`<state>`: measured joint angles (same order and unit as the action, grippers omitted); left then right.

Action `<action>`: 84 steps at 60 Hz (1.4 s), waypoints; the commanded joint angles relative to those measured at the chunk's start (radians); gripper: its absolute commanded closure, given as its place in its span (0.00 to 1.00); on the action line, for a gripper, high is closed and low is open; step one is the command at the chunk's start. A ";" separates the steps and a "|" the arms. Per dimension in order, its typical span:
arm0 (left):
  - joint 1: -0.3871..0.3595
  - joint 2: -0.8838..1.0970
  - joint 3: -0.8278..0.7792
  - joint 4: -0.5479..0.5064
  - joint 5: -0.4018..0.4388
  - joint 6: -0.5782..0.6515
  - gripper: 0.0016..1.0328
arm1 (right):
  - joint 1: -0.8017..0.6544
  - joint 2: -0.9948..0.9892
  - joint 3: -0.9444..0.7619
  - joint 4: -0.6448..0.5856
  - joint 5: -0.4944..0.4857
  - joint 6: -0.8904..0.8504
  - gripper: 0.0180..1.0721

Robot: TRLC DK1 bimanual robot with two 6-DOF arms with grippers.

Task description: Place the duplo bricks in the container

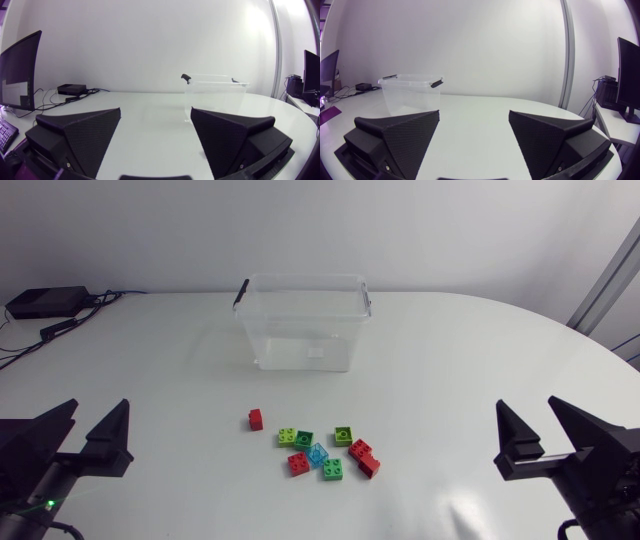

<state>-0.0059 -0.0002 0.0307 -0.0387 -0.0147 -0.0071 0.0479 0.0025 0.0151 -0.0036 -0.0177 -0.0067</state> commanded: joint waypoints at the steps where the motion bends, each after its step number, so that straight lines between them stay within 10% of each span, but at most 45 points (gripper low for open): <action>1: -0.011 -0.011 0.044 -0.007 0.004 -0.008 0.06 | 0.018 -0.007 0.025 -0.029 0.001 0.017 0.04; 49: -0.217 0.904 0.607 -0.236 0.007 0.088 0.07 | 0.113 0.541 0.352 -0.081 -0.004 0.017 0.05; 77: -0.230 1.310 0.733 -0.286 0.127 0.504 0.06 | 0.167 0.752 0.476 -0.190 -0.074 0.036 0.05; 84: -0.189 1.387 0.779 -0.389 0.306 0.664 0.06 | 0.167 0.806 0.523 -0.263 -0.120 0.036 0.05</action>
<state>-0.2237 1.3323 0.7635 -0.3923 0.2218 0.5274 0.2085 0.7719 0.4927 -0.2291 -0.1143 0.0048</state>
